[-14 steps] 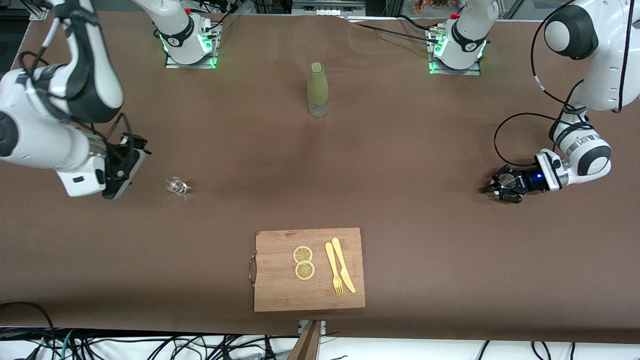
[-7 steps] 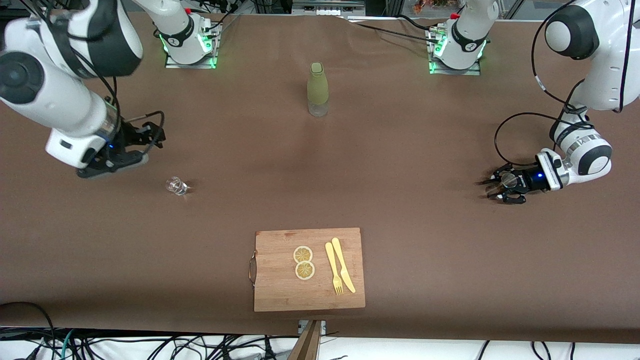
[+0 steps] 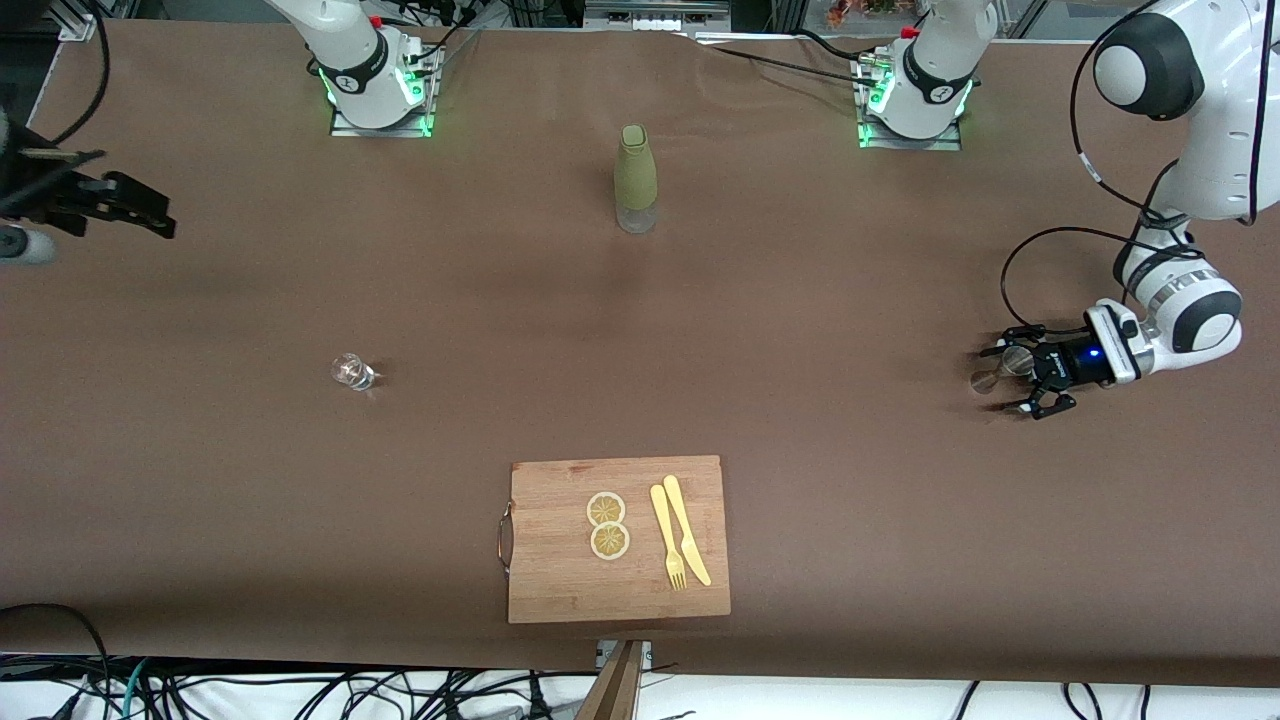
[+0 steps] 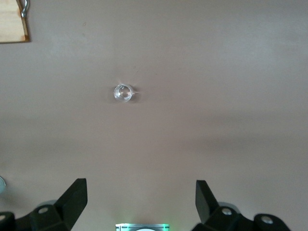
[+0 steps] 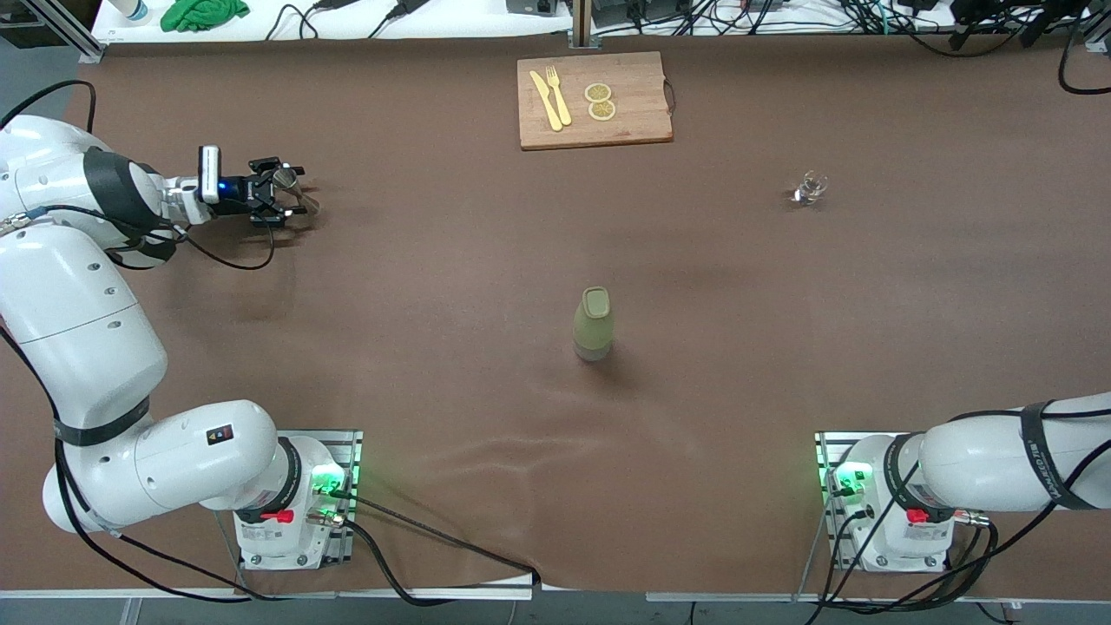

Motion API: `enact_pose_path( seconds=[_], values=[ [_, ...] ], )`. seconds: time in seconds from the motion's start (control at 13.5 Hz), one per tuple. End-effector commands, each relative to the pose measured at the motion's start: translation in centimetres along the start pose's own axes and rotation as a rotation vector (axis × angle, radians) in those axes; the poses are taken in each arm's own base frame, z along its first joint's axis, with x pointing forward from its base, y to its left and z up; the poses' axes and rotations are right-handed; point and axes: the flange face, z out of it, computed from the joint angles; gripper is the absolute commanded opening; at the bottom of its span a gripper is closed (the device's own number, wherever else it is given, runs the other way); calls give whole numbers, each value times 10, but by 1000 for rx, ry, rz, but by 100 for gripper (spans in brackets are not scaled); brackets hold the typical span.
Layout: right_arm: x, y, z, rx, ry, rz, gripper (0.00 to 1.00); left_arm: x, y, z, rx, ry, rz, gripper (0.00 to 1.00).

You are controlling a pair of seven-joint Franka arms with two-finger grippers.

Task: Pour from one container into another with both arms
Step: 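Open the right gripper and raise it away from the beaker, then open the left gripper and draw it back from the jigger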

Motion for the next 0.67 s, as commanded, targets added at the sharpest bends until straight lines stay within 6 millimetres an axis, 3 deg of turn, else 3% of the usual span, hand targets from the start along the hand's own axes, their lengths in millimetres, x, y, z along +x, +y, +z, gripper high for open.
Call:
enact_pose_path(
  seconds=[0.0, 0.15, 0.3, 0.59],
  values=[
    [6, -7, 6, 12, 37, 3, 100, -5, -5, -26, -45, -17, 91, 100],
    [10, -7, 15, 12, 50, 3, 100, -5, -6, -42, -72, -48, 96, 100],
    [10, -9, 17, 15, 48, 0, 100, 8, -17, -68, -111, -124, 78, 100],
    [10, -5, 13, 15, 57, 3, 100, 56, -48, -104, -184, -281, -71, 100]
  ],
)
